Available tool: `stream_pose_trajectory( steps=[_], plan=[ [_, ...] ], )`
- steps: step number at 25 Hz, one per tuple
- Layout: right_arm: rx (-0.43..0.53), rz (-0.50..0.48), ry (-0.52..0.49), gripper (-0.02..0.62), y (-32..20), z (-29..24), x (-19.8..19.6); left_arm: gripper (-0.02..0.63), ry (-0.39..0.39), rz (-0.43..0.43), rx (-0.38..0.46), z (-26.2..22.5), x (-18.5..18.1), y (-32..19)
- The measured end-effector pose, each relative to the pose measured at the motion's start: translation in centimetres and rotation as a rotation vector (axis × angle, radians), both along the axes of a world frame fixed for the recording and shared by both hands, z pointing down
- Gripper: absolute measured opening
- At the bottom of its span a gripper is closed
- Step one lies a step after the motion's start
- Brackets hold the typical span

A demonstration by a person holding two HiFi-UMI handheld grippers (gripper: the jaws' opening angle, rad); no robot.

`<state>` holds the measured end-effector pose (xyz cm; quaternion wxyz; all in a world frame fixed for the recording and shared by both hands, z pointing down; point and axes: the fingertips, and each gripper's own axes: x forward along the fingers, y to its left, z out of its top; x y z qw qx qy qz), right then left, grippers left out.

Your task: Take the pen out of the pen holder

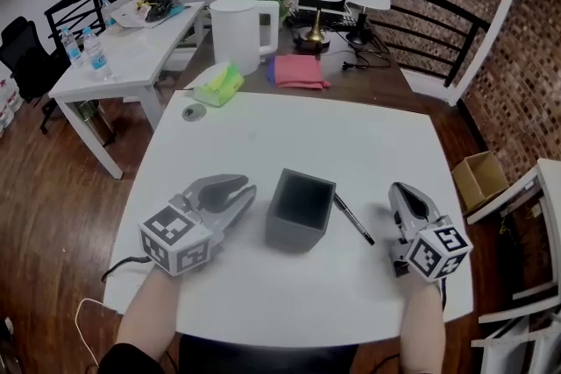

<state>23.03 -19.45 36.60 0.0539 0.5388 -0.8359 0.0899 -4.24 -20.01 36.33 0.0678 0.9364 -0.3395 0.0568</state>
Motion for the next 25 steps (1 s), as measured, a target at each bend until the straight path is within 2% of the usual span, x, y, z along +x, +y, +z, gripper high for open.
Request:
stream_pose_trajectory(
  steps=[9,25],
  plan=[
    [-0.004,0.05,0.003,0.012,-0.23,-0.08,0.59,0.075,0.001,0.002,-0.004,-0.05,-0.01,0.03],
    [-0.006,0.041,0.0,0.012,-0.13,0.0,0.44,0.076,0.001,0.02,-0.004,0.02,0.18,0.25]
  ],
)
